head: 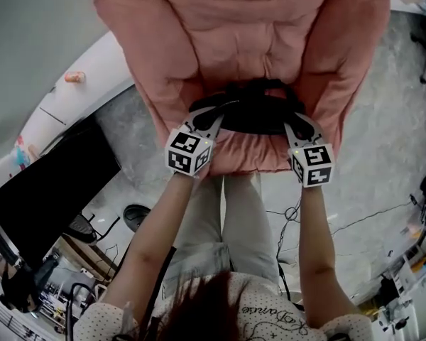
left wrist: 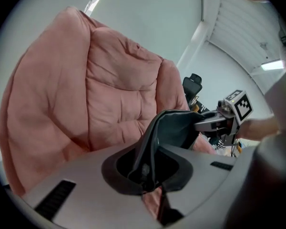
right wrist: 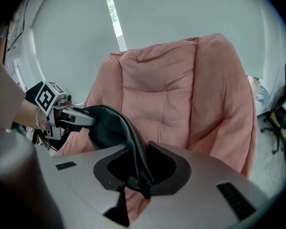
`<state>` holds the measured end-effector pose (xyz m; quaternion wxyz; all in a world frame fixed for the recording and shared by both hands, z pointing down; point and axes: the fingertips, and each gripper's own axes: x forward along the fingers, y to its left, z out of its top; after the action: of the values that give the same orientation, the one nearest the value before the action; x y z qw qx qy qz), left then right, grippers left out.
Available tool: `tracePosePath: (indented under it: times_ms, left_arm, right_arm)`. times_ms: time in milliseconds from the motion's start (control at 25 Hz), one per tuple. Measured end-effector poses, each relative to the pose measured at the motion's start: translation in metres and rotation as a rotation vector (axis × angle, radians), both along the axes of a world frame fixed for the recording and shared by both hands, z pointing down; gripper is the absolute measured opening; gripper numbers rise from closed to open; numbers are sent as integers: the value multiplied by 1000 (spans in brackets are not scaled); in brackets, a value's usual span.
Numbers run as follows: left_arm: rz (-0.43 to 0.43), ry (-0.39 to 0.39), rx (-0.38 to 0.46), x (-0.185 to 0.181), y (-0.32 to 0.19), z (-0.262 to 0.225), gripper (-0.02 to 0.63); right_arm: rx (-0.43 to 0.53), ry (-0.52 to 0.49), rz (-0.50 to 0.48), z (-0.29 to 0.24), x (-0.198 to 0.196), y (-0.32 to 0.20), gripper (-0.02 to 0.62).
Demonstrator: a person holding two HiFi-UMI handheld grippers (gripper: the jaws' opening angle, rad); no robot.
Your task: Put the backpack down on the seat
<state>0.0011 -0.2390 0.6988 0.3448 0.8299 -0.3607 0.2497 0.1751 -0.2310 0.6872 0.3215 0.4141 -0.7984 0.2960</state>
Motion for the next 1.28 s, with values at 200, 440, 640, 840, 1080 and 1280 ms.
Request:
tracePosePath:
  times_ms: [200,440,640,840,1080,1280]
  left_arm:
    - [6,-21,-21,11,1,33,31]
    - [52,-34,-40,23,-1,46,29]
    - [53,-50,-23,22,-1,49,29]
    - [60,-28,-64,28,-5,63,31]
    - [120,-65,-63,29,-7,68,38]
    - [109,-65,-80,26,-3,68,45]
  right_arm:
    - [-57,-7,11,40,11,2,84]
    - [-85,-1,28,60,24,-2,87]
    - [-81,6,16,62,23,-5,91]
    - [-113,26,29,84,29,-9,100]
    - [-130,20,38,89,30,-8,108]
    - [-168,-13,64,91,28,-3,120]
